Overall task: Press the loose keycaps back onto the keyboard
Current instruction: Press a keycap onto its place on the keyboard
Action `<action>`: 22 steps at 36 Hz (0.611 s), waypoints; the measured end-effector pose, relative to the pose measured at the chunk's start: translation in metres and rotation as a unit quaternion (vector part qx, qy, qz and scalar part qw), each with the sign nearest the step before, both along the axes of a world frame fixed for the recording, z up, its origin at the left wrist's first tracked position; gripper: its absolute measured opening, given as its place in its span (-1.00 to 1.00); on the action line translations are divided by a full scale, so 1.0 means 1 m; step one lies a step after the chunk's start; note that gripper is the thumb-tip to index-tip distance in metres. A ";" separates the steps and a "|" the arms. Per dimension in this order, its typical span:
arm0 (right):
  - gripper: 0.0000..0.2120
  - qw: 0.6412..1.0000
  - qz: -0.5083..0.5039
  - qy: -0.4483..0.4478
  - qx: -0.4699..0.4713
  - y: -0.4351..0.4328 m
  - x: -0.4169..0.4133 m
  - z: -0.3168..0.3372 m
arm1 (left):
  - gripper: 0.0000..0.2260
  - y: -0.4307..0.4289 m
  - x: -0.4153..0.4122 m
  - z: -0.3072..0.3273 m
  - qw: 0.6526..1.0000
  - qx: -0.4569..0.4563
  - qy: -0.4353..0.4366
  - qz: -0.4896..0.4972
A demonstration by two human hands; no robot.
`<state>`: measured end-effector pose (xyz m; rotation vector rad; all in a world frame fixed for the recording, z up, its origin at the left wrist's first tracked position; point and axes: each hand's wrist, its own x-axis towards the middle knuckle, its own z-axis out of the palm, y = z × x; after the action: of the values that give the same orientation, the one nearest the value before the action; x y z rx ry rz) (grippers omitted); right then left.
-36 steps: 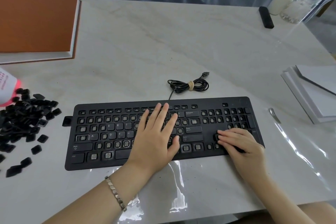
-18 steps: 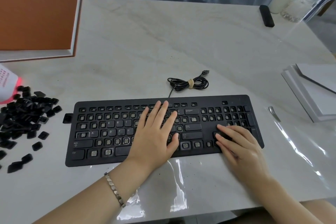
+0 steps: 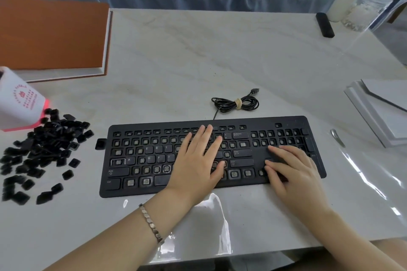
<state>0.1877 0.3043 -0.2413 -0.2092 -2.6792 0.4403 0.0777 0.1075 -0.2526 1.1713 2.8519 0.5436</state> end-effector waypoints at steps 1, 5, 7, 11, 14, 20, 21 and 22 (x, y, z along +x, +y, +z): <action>-0.75 1.000 -0.006 -0.015 -0.015 -0.006 -0.005 0.007 | -0.55 -0.003 0.001 0.001 1.000 0.015 -0.007 -0.008; -0.91 0.989 -0.008 -0.073 -0.129 -0.044 -0.032 0.032 | -0.62 -0.031 0.004 0.010 0.997 0.077 -0.019 -0.017; -0.84 0.978 0.008 -0.090 -0.188 -0.068 -0.048 0.043 | -0.64 -0.054 0.002 0.015 0.994 0.102 -0.023 0.012; -0.78 0.959 0.065 -0.134 -0.241 -0.118 -0.083 0.054 | -0.61 -0.112 -0.007 0.026 0.989 0.104 -0.020 0.103; -0.78 0.941 0.116 -0.181 -0.262 -0.156 -0.108 0.054 | -0.60 -0.162 -0.017 0.029 0.978 0.071 -0.002 0.194; -0.73 0.920 0.222 -0.232 -0.225 -0.227 -0.142 0.053 | -0.61 -0.240 -0.023 0.033 0.940 0.004 0.023 0.342; -0.72 0.919 0.235 -0.240 -0.208 -0.237 -0.145 0.052 | -0.58 -0.247 -0.021 0.033 0.934 0.003 0.009 0.357; -0.71 0.916 0.247 -0.252 -0.192 -0.246 -0.149 0.051 | -0.55 -0.252 -0.019 0.033 0.929 0.005 -0.007 0.370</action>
<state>0.0384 0.0580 -0.1902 0.3011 -3.1098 1.2195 0.0589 -0.1450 -0.2196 0.0311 3.2040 0.5557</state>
